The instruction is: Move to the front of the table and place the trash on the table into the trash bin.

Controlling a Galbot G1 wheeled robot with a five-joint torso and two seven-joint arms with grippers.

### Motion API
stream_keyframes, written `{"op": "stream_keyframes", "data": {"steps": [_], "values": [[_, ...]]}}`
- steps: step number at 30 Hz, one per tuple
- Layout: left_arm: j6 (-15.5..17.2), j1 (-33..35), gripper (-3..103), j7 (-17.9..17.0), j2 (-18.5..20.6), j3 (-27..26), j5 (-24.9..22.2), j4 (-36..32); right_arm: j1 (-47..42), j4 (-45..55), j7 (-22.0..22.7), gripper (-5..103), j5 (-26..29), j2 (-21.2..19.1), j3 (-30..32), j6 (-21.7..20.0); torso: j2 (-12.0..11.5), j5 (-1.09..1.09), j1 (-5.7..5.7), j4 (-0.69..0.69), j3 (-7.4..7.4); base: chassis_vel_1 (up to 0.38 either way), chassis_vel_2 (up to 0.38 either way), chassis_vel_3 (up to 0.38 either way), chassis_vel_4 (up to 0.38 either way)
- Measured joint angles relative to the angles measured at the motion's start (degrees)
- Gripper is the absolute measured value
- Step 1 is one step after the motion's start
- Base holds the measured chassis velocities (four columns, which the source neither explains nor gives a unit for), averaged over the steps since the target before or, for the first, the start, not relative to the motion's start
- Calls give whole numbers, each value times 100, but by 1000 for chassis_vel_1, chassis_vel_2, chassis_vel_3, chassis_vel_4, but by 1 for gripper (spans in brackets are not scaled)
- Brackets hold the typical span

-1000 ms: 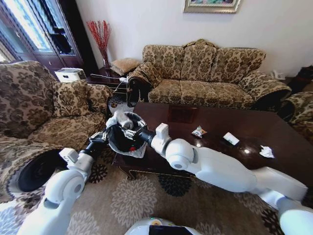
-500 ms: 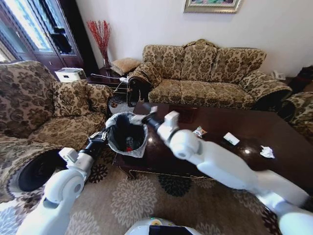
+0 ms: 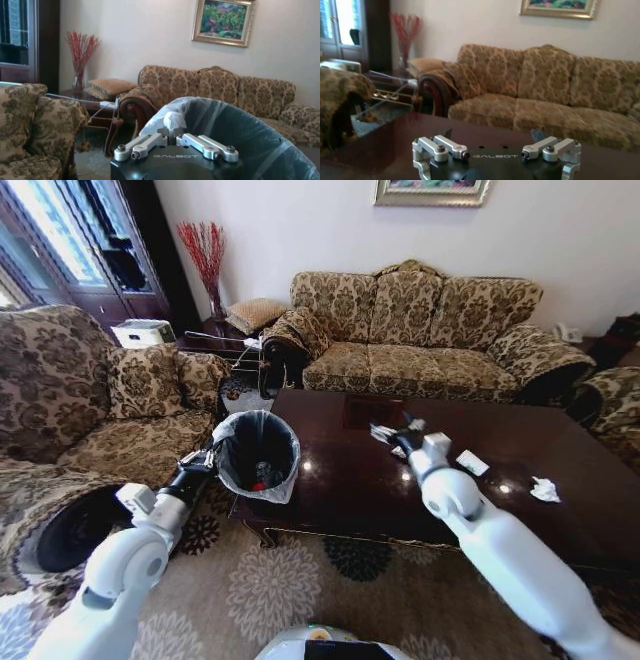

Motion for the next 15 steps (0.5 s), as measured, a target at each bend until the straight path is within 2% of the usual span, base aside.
{"op": "stream_keyframes", "data": {"steps": [5, 10, 15], "values": [[-4, 21, 3, 3, -40, 34, 2, -50, -680, 1, -345, 100, -238, 133, 686, 109, 0, -2, 0, 1, 0, -20, -30, 18, 33], [-4, 94, 3, 4, -62, 40, 11, -133, -1030, -52, -454, 100, -445, 294, 898, 260, 0, -2, 0, 1, 0, -97, -139, 85, 127], [-7, 147, 3, 10, -44, -5, 8, -216, -1199, -99, -455, 100, -600, 471, 909, 368, 0, -1, 0, 1, 0, -186, -261, 182, 249]]}}
